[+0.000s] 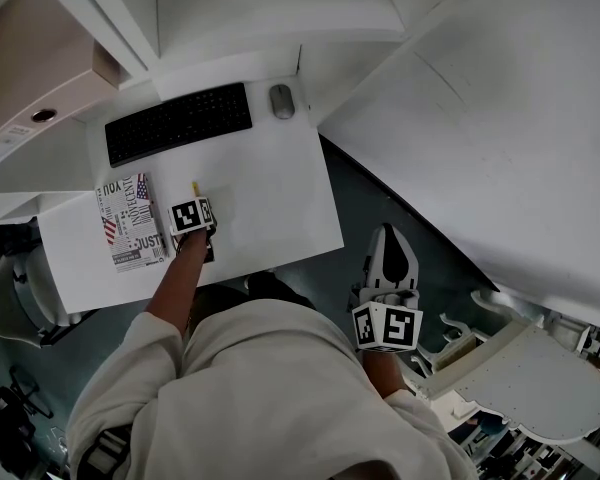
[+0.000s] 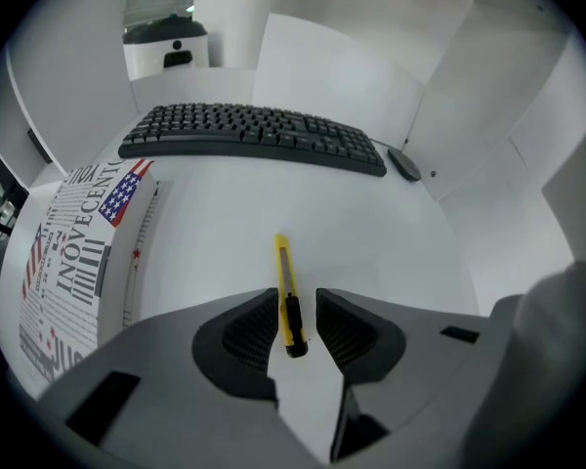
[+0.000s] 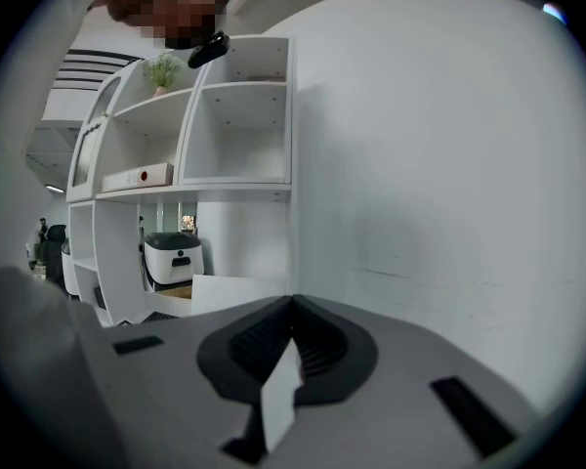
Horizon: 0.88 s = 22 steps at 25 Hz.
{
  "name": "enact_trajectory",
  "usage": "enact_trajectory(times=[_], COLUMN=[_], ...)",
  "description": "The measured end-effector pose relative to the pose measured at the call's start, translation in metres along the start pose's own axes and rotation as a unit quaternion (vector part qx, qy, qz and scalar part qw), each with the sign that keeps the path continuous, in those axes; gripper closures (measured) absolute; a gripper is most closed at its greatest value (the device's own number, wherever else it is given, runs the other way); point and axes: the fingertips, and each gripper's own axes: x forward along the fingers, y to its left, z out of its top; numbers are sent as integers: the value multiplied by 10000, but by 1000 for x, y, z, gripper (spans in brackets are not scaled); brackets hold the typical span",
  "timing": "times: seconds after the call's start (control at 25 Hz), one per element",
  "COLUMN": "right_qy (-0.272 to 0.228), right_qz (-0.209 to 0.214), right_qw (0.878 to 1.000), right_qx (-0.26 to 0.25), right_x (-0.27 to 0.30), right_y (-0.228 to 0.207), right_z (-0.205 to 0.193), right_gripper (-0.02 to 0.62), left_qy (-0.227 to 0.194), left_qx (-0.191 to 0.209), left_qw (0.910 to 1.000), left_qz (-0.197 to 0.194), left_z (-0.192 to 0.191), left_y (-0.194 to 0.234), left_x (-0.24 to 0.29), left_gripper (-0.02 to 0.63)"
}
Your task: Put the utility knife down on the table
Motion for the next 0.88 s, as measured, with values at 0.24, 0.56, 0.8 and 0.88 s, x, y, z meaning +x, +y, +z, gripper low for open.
enact_trajectory(times=[0.24,0.56,0.8,0.88], right_qy=[-51,-149,-250,-283], right_qz=[-24,-141,-326,-387], right_qw=[10000,9998,9992,9988], right_qx=[6,9,-21,-18], right_x=[-4,-15,-30,-35], right_y=[5,14,24,29], right_z=[2,9,16,18], right_gripper=[592,592,592,592], left_qy=[-176,-800,-1831,-2162], left_qx=[245,806,1884,2264], left_qw=[9995,9933,9631,9469], left_qz=[-3,-235,-586,-733], left_z=[5,26,60,69], left_y=[3,-4,-29,-40], left_x=[-13,-47,-94,-111], left_gripper=[482,483,485,486])
